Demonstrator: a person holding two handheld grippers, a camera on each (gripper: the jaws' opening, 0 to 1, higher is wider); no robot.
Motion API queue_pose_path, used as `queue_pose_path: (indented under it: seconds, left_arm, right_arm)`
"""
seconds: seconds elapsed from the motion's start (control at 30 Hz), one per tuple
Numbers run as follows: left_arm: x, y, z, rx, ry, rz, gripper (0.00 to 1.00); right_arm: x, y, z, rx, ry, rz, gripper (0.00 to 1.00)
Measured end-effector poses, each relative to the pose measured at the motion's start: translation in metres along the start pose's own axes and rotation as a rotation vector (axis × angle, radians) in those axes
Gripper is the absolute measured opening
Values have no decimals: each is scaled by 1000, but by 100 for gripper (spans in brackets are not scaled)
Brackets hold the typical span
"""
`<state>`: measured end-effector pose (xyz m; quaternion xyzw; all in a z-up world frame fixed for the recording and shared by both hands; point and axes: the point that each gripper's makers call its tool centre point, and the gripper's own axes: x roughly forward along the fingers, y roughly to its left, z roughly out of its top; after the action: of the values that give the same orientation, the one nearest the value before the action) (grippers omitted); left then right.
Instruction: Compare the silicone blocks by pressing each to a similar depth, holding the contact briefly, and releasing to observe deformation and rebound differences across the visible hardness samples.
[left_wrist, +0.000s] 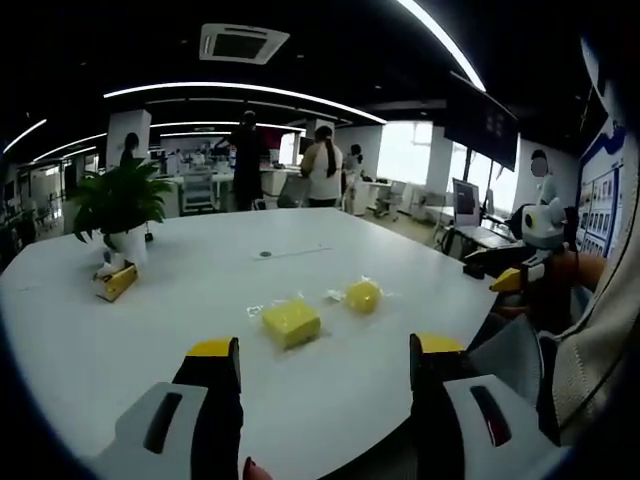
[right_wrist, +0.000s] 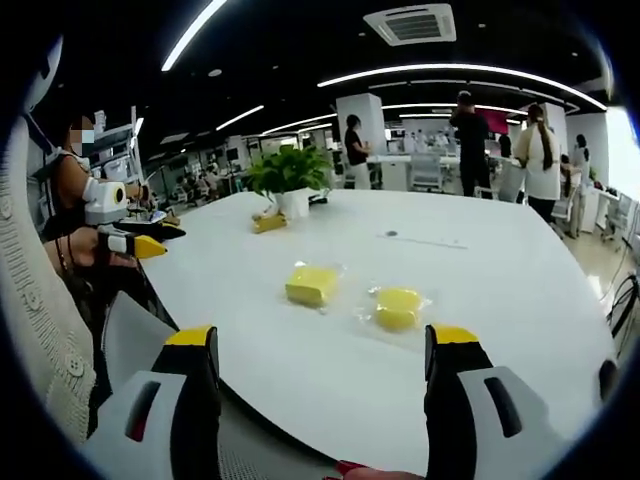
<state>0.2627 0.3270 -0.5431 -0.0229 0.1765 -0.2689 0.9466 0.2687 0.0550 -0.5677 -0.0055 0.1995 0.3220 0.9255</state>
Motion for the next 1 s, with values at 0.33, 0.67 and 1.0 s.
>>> queue_pose_path:
  seconds: [0.33,0.67,1.0]
  left_arm:
    - [0,-2,-3,-2,5,-5,67]
    - [2,-5,-1,5,6,-11,67]
    - [3,-7,-2,8,9,-14,67]
  right_arm:
    - [1,2,-4,-20,-2,-1,79]
    - [0,11,-5,-23,0,14,77]
    - [-2,14,2,-17,-24,25,78]
